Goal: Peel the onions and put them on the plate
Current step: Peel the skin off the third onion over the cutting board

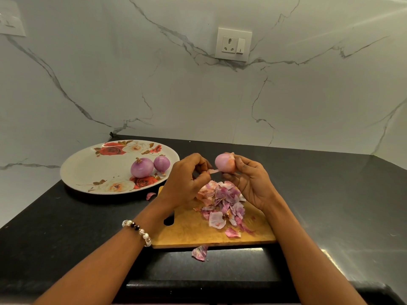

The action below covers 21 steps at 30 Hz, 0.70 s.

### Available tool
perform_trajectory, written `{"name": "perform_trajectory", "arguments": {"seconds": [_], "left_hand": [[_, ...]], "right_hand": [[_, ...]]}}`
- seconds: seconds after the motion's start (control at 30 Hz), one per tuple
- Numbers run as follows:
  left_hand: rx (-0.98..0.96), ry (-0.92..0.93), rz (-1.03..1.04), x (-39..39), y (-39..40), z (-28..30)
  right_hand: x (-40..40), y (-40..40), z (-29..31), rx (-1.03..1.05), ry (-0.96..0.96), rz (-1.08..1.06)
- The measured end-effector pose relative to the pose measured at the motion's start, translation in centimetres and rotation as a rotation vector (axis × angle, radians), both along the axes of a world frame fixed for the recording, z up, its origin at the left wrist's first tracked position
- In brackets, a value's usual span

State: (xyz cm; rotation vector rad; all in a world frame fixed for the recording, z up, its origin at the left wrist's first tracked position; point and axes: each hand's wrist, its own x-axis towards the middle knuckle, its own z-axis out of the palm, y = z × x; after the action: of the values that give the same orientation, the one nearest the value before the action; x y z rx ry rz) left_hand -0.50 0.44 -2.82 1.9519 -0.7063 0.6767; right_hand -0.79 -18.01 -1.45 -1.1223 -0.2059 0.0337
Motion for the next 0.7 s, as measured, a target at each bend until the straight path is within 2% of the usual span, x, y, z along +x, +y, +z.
{"name": "perform_trajectory", "arguments": {"seconds": [0.1, 0.3, 0.43, 0.6, 0.7], "left_hand": [[-0.099, 0.127, -0.055, -0.17, 0.12, 0.09], [-0.137, 0.163, -0.059, -0.56, 0.03, 0.11], [-0.118, 0.182, -0.059, -0.59, 0.01, 0.39], [0.008, 0.194, -0.119, -0.56, 0.11, 0.30], [-0.017, 0.223, -0.081, -0.44, 0.15, 0.17]], "right_hand": [[-0.21, 0.06, 0.06, -0.060, 0.004, -0.003], [-0.32, 0.14, 0.03, -0.133, 0.015, -0.023], [-0.24, 0.26, 0.01, -0.126, 0.014, -0.053], [-0.34, 0.35, 0.07, -0.140, -0.009, -0.064], [-0.32, 0.47, 0.04, -0.119, -0.037, -0.074]]}}
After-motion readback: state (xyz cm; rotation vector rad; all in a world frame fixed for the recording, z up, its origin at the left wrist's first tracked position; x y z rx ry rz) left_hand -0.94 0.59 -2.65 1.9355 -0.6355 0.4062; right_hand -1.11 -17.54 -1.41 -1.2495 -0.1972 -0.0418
